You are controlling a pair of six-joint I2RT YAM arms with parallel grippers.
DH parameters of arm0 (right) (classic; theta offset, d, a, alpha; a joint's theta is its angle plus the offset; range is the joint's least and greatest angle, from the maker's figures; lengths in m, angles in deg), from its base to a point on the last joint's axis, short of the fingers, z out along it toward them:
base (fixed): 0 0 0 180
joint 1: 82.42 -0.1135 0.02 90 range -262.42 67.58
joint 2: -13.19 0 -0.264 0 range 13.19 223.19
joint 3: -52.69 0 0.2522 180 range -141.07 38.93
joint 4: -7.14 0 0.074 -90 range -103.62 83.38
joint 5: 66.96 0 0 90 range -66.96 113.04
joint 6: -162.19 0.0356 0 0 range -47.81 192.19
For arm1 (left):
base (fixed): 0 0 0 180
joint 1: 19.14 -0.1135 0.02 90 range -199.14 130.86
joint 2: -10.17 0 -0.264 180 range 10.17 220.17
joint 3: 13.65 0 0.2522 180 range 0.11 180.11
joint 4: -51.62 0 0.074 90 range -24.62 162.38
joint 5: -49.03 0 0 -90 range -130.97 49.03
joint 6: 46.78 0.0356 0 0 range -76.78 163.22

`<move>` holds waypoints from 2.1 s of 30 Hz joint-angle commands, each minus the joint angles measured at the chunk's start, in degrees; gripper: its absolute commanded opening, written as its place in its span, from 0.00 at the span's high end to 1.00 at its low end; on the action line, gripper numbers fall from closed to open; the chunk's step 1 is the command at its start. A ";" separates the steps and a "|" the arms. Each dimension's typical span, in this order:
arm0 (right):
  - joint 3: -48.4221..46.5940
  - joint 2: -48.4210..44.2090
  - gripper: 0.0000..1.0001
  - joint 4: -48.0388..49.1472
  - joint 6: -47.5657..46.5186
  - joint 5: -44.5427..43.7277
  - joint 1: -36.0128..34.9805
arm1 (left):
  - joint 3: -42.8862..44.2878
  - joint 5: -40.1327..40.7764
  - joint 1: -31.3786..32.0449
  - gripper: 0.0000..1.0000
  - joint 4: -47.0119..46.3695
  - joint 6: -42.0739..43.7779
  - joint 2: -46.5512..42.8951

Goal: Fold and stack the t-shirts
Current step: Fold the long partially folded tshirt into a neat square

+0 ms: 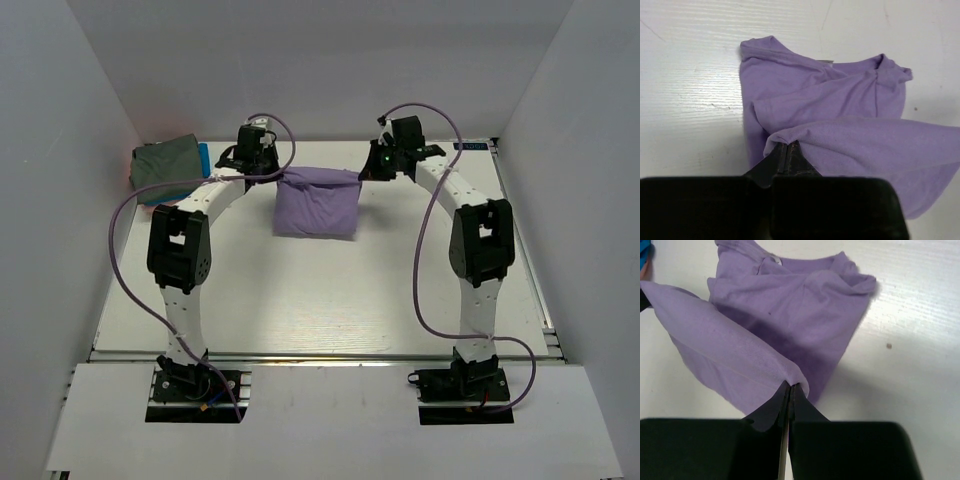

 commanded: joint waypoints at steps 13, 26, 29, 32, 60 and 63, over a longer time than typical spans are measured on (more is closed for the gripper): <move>-14.87 16.07 0.39 19.22 4.10 2.49 3.24 | 18.96 -3.58 -4.60 0.02 -7.20 -2.22 15.85; -0.21 3.24 0.10 15.78 -0.73 7.23 1.48 | 2.21 -21.14 -4.35 0.00 -15.18 4.01 4.96; 0.32 3.50 0.10 16.82 -0.74 11.63 0.51 | 2.81 -25.72 -3.73 0.00 -15.98 6.84 6.09; -1.79 6.13 0.10 18.66 1.98 15.49 -0.10 | 5.98 -26.26 -3.20 0.00 -14.93 6.32 10.05; -5.67 13.29 0.10 21.40 6.14 12.78 3.06 | 22.59 -18.44 -3.73 0.00 -7.29 3.75 21.51; -1.62 3.71 0.10 21.40 3.76 10.41 2.89 | 23.21 -14.75 -3.73 0.00 -4.30 4.81 17.02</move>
